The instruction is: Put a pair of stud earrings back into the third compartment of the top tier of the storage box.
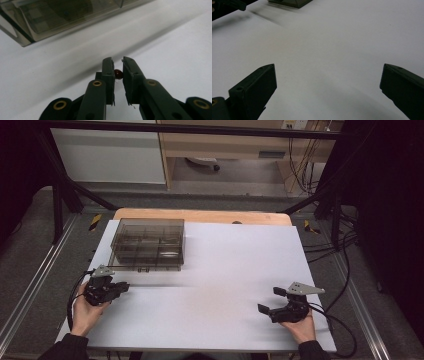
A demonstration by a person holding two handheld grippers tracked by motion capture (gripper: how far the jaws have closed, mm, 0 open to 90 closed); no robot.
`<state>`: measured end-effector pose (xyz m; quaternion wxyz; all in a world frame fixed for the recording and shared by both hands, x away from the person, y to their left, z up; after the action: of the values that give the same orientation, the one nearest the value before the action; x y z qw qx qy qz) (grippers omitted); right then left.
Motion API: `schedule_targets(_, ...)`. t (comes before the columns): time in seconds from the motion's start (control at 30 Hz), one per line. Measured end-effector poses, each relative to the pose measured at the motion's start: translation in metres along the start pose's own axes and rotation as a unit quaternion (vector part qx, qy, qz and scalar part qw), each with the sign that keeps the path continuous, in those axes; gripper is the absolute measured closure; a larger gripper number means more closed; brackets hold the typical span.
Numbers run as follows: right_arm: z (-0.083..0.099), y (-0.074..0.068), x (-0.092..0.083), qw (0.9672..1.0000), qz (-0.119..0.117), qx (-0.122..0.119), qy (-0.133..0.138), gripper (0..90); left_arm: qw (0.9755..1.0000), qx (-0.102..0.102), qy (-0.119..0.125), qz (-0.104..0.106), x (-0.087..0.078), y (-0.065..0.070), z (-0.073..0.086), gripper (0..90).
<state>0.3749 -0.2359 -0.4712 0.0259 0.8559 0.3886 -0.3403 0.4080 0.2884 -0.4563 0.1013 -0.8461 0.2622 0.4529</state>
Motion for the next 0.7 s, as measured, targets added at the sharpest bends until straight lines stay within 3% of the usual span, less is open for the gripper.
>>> schedule_targets(0.7, 0.000, 0.000, 0.000, 1.0000, 0.001, 0.002, 0.000, 1.5, 0.9988, 0.041, 0.019, 0.018, -0.024, 0.043, -0.023, 79.6)
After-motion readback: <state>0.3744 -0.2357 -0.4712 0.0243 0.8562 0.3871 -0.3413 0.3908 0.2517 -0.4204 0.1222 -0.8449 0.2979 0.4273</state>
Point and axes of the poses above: each handheld gripper's, and its own axes: x roughly forward along the jaws, z roughly out of its underside, y roughly to its right, the point moved 5 cm from there along x, roughly forward along the jaws, and after that the axes turned 9 degrees about -y, right-handed, at the moved point
